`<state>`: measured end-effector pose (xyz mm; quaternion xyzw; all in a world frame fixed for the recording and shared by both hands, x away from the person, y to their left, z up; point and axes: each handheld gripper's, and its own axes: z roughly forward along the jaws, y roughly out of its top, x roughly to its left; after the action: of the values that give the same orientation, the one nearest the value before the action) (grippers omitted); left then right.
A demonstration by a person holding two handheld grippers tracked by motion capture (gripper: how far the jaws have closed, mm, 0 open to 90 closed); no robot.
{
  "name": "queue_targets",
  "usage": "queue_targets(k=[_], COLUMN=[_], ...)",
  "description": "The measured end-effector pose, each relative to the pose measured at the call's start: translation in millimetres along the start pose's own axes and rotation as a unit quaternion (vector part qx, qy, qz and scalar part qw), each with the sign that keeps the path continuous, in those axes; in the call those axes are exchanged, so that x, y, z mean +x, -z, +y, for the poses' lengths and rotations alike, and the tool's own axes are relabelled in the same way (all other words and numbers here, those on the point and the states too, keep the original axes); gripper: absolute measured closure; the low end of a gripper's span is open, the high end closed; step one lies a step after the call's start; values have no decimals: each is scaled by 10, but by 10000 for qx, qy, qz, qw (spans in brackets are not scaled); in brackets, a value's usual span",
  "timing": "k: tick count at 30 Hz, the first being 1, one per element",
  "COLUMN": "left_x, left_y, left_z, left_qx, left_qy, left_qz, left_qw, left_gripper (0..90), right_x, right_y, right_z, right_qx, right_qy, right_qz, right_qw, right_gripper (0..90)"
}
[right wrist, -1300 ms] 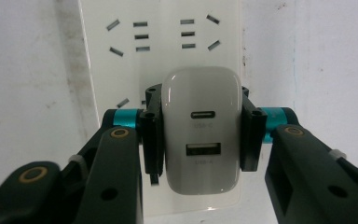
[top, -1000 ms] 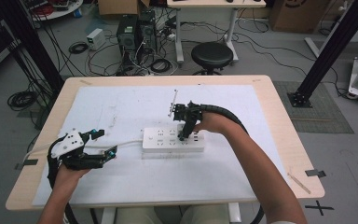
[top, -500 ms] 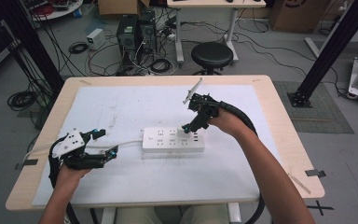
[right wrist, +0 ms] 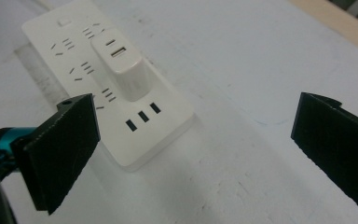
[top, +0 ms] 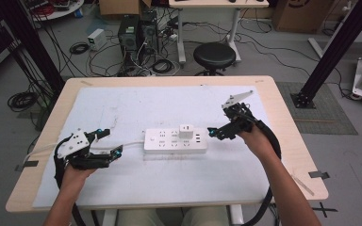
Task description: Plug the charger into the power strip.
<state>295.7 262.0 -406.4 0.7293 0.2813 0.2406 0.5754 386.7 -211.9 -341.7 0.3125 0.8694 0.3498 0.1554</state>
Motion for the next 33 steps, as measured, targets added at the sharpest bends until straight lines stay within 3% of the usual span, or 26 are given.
queue_targets(k=[5,8,10,13,16,23,33], left_x=[-7,-13,-18,-23,-26,-26,-6], left_y=[-14,-12,-10,-1,8,18,45], left_z=[-30,-33,-36,-49,-76,-112,-115], left_qx=[-16,-30,-44,-63,-62,-79,-230], left_qy=[39,36,40,58,85,113,107], left_qz=[20,26,32,43,69,86,189], left_qw=[10000,10000,10000,10000,9999,9999,9995], left_gripper=[206,206,206,206,206,206,206], right_x=[24,5,-7,-16,-47,-49,-26], right_y=[121,143,147,171,193,177,186], right_z=[-252,-402,-453,-578,-767,-1006,-1227], right_qx=[-609,-740,-792,-976,-1141,-1331,-1559], right_qy=[-179,-486,-518,-562,-769,-715,-817], right_qz=[-195,-112,-119,-236,-422,-708,-848], right_qw=[9978,9960,9954,9934,9896,9860,9807], right_gripper=[9,9,9,9,9,9,9])
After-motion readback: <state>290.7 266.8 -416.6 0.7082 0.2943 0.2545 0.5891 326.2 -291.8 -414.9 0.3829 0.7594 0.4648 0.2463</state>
